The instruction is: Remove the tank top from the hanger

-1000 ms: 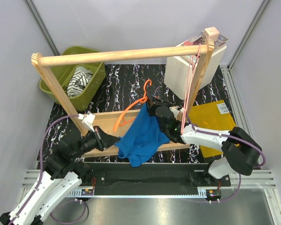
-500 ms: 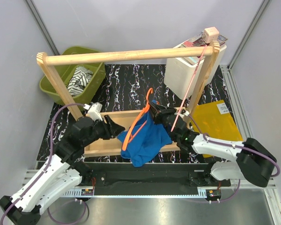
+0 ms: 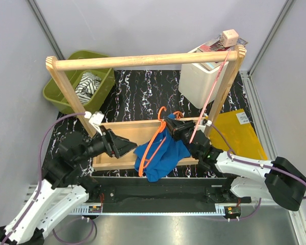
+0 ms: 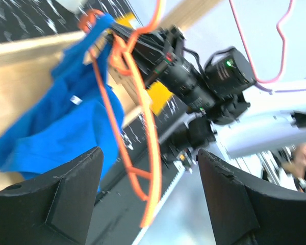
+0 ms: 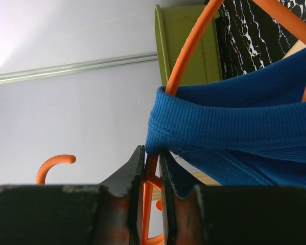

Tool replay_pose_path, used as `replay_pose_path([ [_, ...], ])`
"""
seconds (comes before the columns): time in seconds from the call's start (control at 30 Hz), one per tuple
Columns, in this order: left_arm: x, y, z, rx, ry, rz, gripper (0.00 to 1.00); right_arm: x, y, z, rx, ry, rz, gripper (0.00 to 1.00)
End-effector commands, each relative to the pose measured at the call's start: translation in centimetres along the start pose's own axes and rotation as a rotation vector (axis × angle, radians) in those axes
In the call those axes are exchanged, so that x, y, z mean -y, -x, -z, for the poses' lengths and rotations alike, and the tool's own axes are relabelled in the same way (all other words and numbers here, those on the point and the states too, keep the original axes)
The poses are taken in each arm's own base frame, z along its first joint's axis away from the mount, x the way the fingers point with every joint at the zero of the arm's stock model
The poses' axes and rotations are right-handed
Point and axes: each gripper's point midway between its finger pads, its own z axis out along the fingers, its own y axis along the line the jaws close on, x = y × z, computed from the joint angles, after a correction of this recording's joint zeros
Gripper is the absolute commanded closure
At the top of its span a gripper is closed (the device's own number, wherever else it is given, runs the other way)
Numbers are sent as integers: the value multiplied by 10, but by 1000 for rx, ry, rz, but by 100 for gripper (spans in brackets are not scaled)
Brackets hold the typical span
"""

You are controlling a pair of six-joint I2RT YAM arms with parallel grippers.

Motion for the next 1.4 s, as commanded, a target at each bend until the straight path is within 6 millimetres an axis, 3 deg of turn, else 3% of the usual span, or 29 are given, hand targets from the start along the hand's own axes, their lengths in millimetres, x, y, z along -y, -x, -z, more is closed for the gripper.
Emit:
replay_pose_path([
  [0.0,24,-3,-8,-76,-121,0,23,-26,-7,3,-48,92,36,100],
  [0.17,16,-20,-28,-114,-112,24,24,-38,-11,5,-59,109,64,100],
  [0.3,31,-29,-41,-147,-108,-45,25,-43,-10,4,-51,109,73,100],
  [0.37,29,-28,-48,-136,-74,-67,25,-45,-11,4,-53,113,63,100],
  [0.5,12,-49,-67,-193,26,-83,32,-47,-15,5,-75,116,58,100],
  [0.63,-7,-46,-74,-157,139,-113,46,-43,-17,7,-95,115,35,100],
  [0.87,4,-36,-74,-131,114,-116,88,-42,-19,13,-122,117,15,100],
  [0.97,10,-32,-70,-120,96,-112,100,-43,-18,15,-127,123,9,100],
  [1.17,13,-23,-55,-74,93,-76,100,-31,-13,23,-124,102,38,84],
  [1.37,24,-15,-42,-42,51,-38,100,-18,-9,30,-130,84,55,81],
])
